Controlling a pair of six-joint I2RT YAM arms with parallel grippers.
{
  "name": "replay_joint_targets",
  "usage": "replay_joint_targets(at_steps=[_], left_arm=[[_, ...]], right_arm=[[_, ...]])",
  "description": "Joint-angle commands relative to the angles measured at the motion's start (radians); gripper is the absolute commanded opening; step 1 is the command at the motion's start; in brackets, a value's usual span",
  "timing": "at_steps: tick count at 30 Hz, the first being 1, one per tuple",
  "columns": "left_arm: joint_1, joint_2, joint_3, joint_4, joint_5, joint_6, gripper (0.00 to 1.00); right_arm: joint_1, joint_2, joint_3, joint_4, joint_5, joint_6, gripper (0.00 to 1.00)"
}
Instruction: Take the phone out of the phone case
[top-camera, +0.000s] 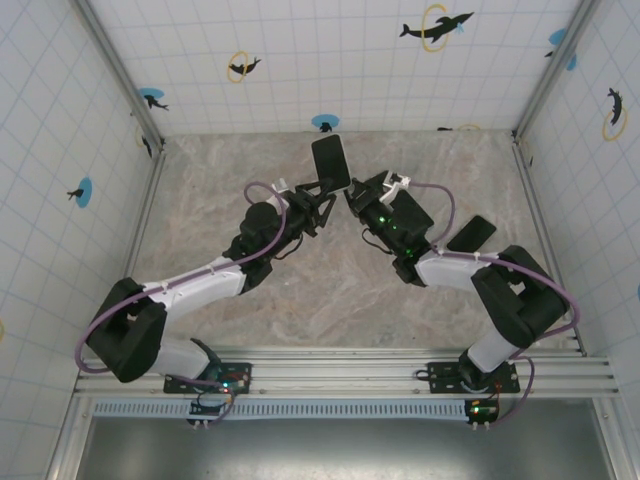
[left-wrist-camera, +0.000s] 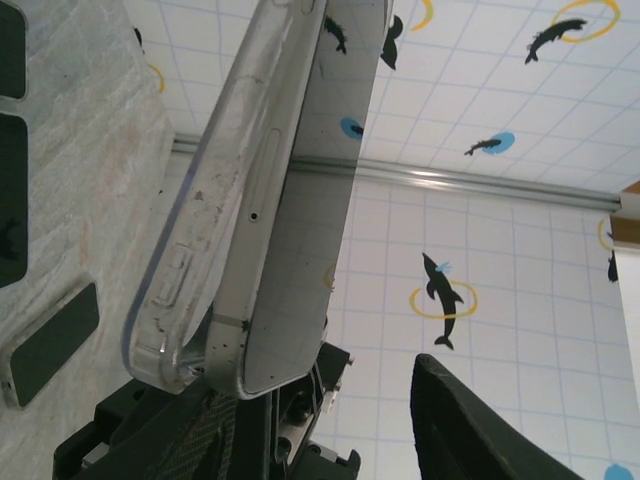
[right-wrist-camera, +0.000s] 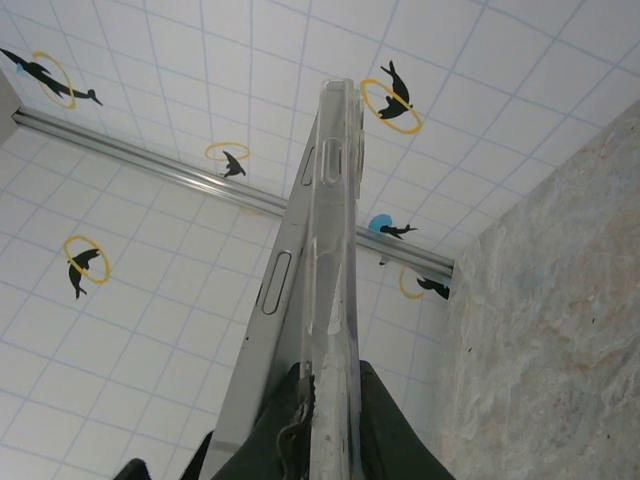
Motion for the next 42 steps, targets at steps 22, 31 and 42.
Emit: replay_joint_targets(at_steps=[22, 31, 42], left_arm=[[0.012, 0.021, 0.016, 0.086, -0.182, -0.075, 0.13], [0.016, -0.022, 0.008, 0.057, -0.181, -0.067, 0.07], [0.057, -0.124, -0.045, -0.065, -0.101, -0.019, 0.04]], right_arm=[[0.091, 0.039, 0.047, 0.09, 0.186, 0.032, 0.03], [0.094, 0.119, 0.093, 0.051, 0.245, 0.062, 0.02], [0.073, 0.19, 0.133, -0.016, 0.333, 0.051, 0.02]])
